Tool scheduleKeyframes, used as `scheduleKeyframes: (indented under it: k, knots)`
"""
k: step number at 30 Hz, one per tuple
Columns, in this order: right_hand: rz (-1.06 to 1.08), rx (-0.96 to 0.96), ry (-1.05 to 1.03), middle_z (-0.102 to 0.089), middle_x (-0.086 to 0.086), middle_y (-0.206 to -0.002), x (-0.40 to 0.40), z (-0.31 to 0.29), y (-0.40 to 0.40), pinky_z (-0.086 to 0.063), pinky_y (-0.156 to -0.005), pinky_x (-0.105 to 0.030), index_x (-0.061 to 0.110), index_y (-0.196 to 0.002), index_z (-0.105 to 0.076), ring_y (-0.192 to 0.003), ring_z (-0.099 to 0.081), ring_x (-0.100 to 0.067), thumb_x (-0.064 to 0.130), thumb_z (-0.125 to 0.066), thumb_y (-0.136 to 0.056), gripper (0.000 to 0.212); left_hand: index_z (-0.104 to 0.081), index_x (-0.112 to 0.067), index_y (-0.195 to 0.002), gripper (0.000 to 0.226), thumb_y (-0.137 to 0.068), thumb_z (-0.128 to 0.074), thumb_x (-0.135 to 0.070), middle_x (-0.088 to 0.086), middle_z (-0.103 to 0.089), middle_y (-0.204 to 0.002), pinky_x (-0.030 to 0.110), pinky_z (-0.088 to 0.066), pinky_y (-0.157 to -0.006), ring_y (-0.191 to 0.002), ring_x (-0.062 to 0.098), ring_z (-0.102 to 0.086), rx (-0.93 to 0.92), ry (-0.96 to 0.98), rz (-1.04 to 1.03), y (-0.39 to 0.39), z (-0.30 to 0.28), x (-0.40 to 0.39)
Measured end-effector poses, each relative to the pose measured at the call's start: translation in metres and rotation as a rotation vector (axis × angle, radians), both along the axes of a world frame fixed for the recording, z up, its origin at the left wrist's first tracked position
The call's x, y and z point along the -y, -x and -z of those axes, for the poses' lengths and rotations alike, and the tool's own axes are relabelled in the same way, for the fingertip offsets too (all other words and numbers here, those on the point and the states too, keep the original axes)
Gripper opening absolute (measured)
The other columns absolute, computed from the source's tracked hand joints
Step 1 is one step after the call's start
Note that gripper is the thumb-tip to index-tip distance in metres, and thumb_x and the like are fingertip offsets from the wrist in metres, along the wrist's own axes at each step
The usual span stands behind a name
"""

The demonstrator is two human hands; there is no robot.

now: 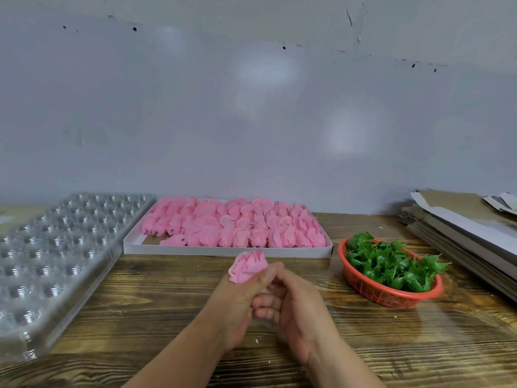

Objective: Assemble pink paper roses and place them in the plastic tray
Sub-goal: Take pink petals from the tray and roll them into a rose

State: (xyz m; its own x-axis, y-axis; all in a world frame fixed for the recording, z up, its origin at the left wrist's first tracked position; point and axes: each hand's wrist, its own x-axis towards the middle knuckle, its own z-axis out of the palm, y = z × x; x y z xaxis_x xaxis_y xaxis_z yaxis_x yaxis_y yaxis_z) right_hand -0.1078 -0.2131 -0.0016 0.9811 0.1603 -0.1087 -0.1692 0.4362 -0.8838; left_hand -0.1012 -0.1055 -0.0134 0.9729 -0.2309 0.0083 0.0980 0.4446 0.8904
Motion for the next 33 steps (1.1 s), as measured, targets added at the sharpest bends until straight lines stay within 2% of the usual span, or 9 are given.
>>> scheduleKeyframes:
  k: [5, 8, 17, 21, 25, 27, 29, 31, 33]
  knots:
    - [-0.082, 0.125, 0.003, -0.064, -0.014, -0.071, -0.0007, 0.003, 0.0016, -0.054, -0.054, -0.022, 0.002, -0.086, -0.074, -0.064, -0.063, -0.018, -0.003, -0.061, -0.078, 0.015, -0.076, -0.006, -0.096, 0.049, -0.058, -0.078, -0.037, 0.016, -0.068, -0.091, 0.028, -0.039, -0.055, -0.078, 0.023, -0.055, -0.013, 0.039, -0.029, -0.0021, -0.0014, -0.0054]
    - [-0.056, 0.123, -0.017, -0.065, -0.013, -0.067, -0.0013, 0.0035, 0.0023, -0.053, -0.051, -0.021, 0.003, -0.077, -0.072, -0.058, -0.063, -0.017, 0.007, -0.068, -0.07, 0.009, -0.076, -0.008, -0.096, 0.047, -0.061, -0.077, -0.04, 0.015, -0.071, -0.093, 0.028, -0.045, -0.058, -0.079, 0.021, -0.061, 0.009, 0.006, -0.026, -0.0009, -0.0013, -0.0044]
    - [0.009, 0.251, 0.071, -0.065, -0.016, -0.073, -0.0051, 0.0065, 0.0043, -0.052, -0.059, -0.023, -0.004, -0.092, -0.069, -0.063, -0.06, -0.018, -0.008, -0.061, -0.08, 0.015, -0.071, -0.005, -0.104, 0.05, -0.069, -0.069, -0.04, 0.012, -0.071, -0.095, 0.024, -0.051, -0.057, -0.078, 0.017, -0.068, 0.026, 0.037, -0.094, -0.0003, -0.0026, -0.0009]
    - [-0.041, 0.199, 0.021, -0.06, -0.011, -0.059, -0.0073, 0.0041, 0.006, -0.05, -0.048, -0.02, 0.0, -0.074, -0.069, -0.05, -0.056, -0.013, 0.001, -0.066, -0.075, 0.004, -0.071, -0.002, -0.104, 0.057, -0.063, -0.074, -0.041, 0.012, -0.069, -0.097, 0.021, -0.04, -0.047, -0.067, 0.014, -0.056, 0.017, 0.004, -0.068, 0.0026, -0.0033, -0.0012]
    - [-0.186, 0.043, -0.033, -0.057, -0.008, -0.055, -0.0045, -0.0022, 0.0077, -0.048, -0.043, -0.023, 0.008, -0.06, -0.069, -0.044, -0.053, -0.013, 0.02, -0.064, -0.067, 0.014, -0.078, -0.012, -0.089, 0.037, -0.063, -0.074, -0.039, 0.021, -0.062, -0.1, 0.028, -0.031, -0.063, -0.092, 0.03, -0.038, 0.002, -0.007, -0.003, 0.0037, -0.0043, -0.0047]
    - [-0.221, -0.036, -0.028, -0.056, -0.01, -0.055, -0.0023, -0.0012, 0.0065, -0.046, -0.04, -0.024, 0.006, -0.062, -0.069, -0.041, -0.051, -0.015, 0.024, -0.062, -0.069, 0.021, -0.077, -0.012, -0.084, 0.032, -0.065, -0.073, -0.037, 0.016, -0.067, -0.079, 0.024, -0.036, -0.051, -0.072, 0.025, -0.048, 0.012, -0.007, 0.017, 0.004, -0.006, -0.0058]
    - [-0.22, -0.059, -0.011, -0.056, -0.013, -0.055, -0.0024, -0.0017, 0.0071, -0.046, -0.038, -0.024, 0.004, -0.062, -0.068, -0.038, -0.051, -0.017, 0.027, -0.058, -0.077, 0.029, -0.073, -0.004, -0.095, 0.044, -0.066, -0.072, -0.037, 0.007, -0.049, -0.046, 0.017, -0.034, -0.036, -0.038, 0.014, -0.042, -0.021, 0.005, 0.034, 0.0048, -0.0068, -0.0057]
    - [-0.168, 0.001, 0.037, -0.058, -0.015, -0.057, -0.0034, -0.0009, 0.0069, -0.048, -0.04, -0.024, 0.005, -0.062, -0.069, -0.041, -0.053, -0.018, 0.021, -0.056, -0.085, 0.031, -0.069, 0.0, -0.101, 0.051, -0.067, -0.073, -0.037, 0.002, -0.044, -0.042, 0.014, -0.031, -0.032, -0.03, 0.008, -0.035, -0.047, 0.032, 0.014, 0.0032, -0.0052, -0.0052]
    - [-0.09, 0.124, 0.087, -0.061, -0.017, -0.061, -0.0063, 0.0003, 0.0073, -0.051, -0.045, -0.025, 0.004, -0.071, -0.068, -0.048, -0.057, -0.019, 0.012, -0.066, -0.079, 0.011, -0.069, -0.001, -0.1, 0.052, -0.064, -0.075, -0.037, 0.005, -0.054, -0.052, 0.014, -0.029, -0.032, -0.033, 0.008, -0.038, -0.043, 0.064, -0.015, 0.0012, -0.0055, -0.0042]
